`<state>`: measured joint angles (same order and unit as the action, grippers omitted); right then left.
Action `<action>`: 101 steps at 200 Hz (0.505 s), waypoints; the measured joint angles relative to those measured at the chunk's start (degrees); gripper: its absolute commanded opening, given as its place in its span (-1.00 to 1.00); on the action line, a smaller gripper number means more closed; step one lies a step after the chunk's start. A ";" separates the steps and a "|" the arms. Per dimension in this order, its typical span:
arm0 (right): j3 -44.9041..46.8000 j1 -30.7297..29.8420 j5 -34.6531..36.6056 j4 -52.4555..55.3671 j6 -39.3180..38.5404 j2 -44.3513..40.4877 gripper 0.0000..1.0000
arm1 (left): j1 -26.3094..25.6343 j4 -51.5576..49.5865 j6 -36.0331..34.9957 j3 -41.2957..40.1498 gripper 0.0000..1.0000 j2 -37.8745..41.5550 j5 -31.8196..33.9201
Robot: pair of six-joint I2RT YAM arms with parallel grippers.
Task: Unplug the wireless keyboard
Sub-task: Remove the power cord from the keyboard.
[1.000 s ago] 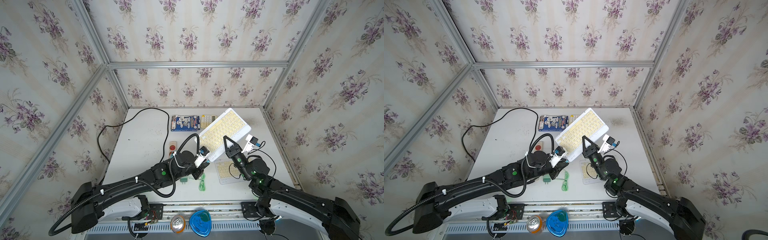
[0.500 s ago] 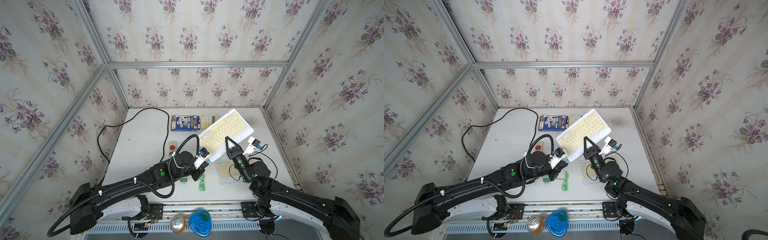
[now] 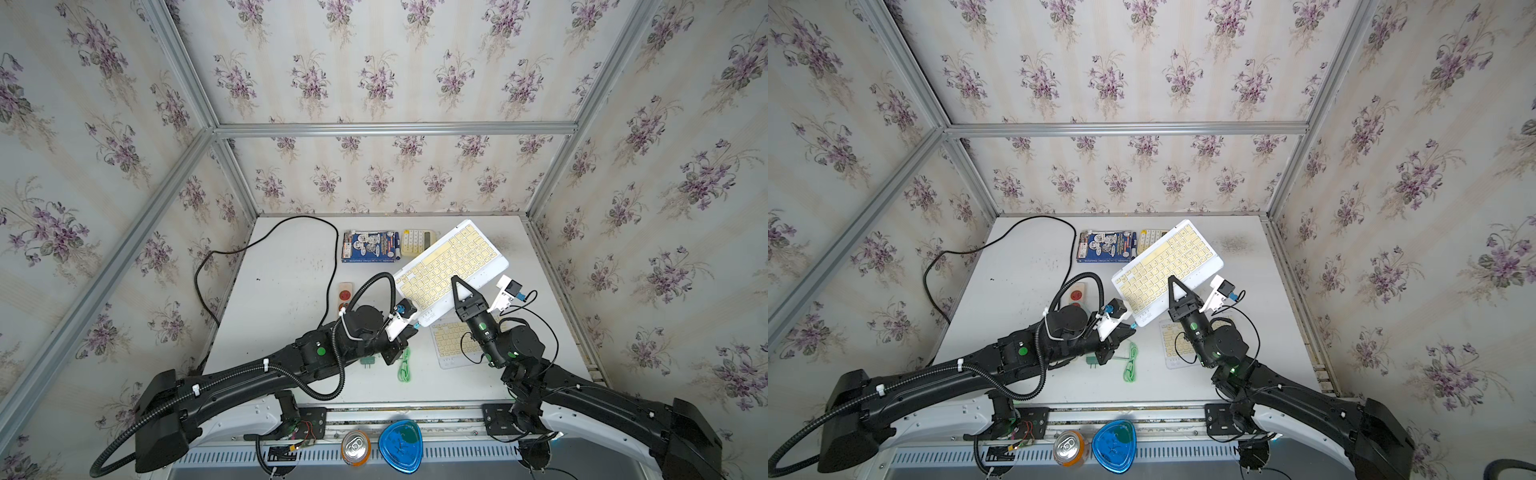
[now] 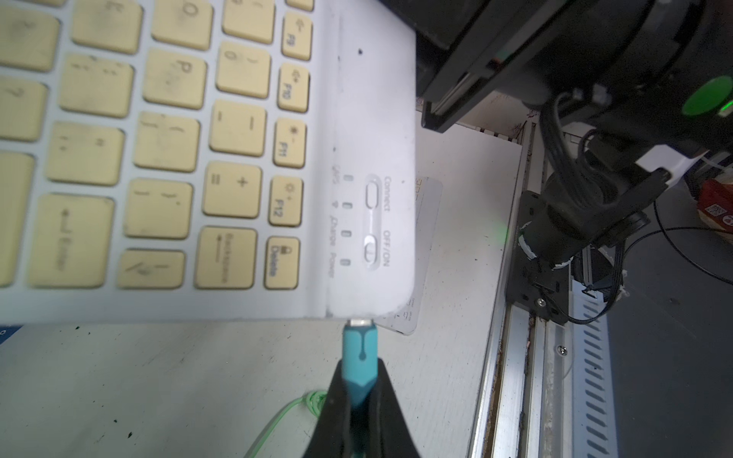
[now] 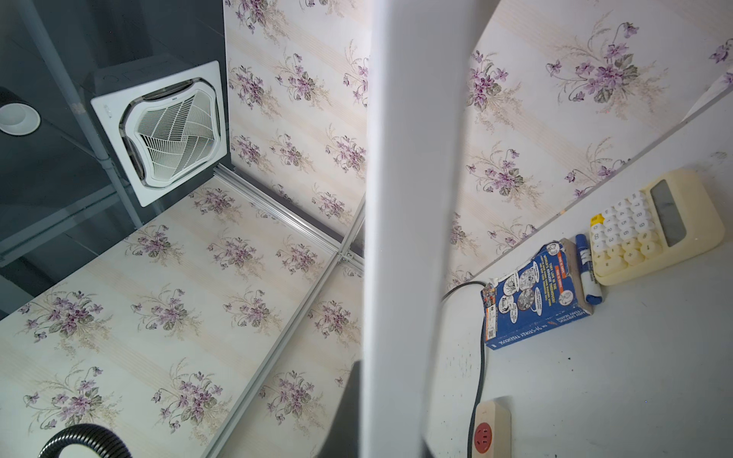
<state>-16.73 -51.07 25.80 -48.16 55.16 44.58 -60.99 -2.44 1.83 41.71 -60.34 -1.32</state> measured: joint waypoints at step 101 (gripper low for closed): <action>1.42 -0.09 4.83 -4.13 4.72 4.09 -1.00 | 0.22 0.63 0.22 -0.31 -1.00 -0.74 1.44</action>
<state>-15.31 -51.16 30.63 -52.29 59.88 48.66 -60.77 -1.80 2.04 41.41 -61.08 0.12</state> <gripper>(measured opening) 0.099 0.091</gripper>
